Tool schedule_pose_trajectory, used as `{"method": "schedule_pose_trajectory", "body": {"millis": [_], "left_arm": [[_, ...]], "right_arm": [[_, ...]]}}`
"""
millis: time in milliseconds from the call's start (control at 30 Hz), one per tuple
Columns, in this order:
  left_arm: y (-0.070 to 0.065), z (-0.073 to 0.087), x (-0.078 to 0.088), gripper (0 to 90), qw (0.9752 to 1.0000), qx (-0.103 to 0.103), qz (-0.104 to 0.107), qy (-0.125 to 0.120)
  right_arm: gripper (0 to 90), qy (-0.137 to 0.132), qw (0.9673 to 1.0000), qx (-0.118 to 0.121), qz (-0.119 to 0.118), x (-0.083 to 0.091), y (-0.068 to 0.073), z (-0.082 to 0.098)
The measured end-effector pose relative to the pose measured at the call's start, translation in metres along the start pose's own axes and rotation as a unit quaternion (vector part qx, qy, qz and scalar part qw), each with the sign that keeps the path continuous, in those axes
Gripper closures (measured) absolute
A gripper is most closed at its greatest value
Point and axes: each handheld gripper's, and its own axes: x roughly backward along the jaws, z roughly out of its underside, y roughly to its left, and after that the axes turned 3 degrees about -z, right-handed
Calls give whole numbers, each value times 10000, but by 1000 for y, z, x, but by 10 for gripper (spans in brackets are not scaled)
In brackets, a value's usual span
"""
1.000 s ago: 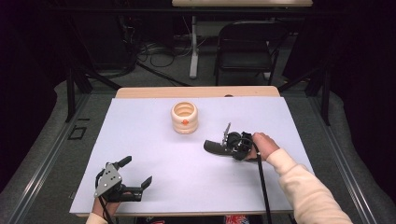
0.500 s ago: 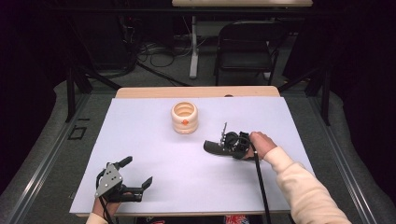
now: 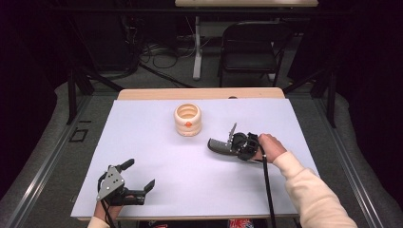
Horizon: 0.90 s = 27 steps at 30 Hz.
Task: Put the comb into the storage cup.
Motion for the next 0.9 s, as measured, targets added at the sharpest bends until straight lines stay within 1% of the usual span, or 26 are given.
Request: {"method": "schedule_pose_trajectory", "body": {"millis": [33, 133, 333, 433, 467, 533, 567, 633, 733, 900], "left_arm": [[0, 0, 0, 1, 10000, -7, 5, -1], [0, 0, 0, 1, 10000, 4, -4, -2], [0, 0, 0, 1, 10000, -2, -9, 0], [0, 0, 0, 2, 10000, -1, -16, 15], [0, 0, 0, 2, 10000, -7, -13, 3], [0, 0, 0, 1, 10000, 10, -12, 6], [0, 0, 0, 1, 10000, 2, -13, 7], [0, 0, 0, 2, 10000, 0, -18, -5], [0, 0, -1, 2, 10000, 0, -27, 24], [0, 0, 0, 2, 10000, -6, -23, 22]], "right_arm": [[723, -53, 10000, -18, 33, 2, 0, 1], [723, -215, 9998, -52, 9, 7, 0, 5], [723, -419, 9990, -109, 115, 15, 0, 9], [724, -592, 9980, -199, 120, 19, -1, 13], [724, -669, 9973, -293, 106, 21, -1, 14], [724, -763, 9965, -331, 114, 25, -1, 17], [724, -841, 9957, -361, 128, 27, -2, 18], [724, -1009, 9936, -498, 128, 31, -1, 21], [724, -1215, 9908, -581, 141, 37, -1, 25], [724, -1576, 9844, -760, 168, 44, 2, 31]]}}
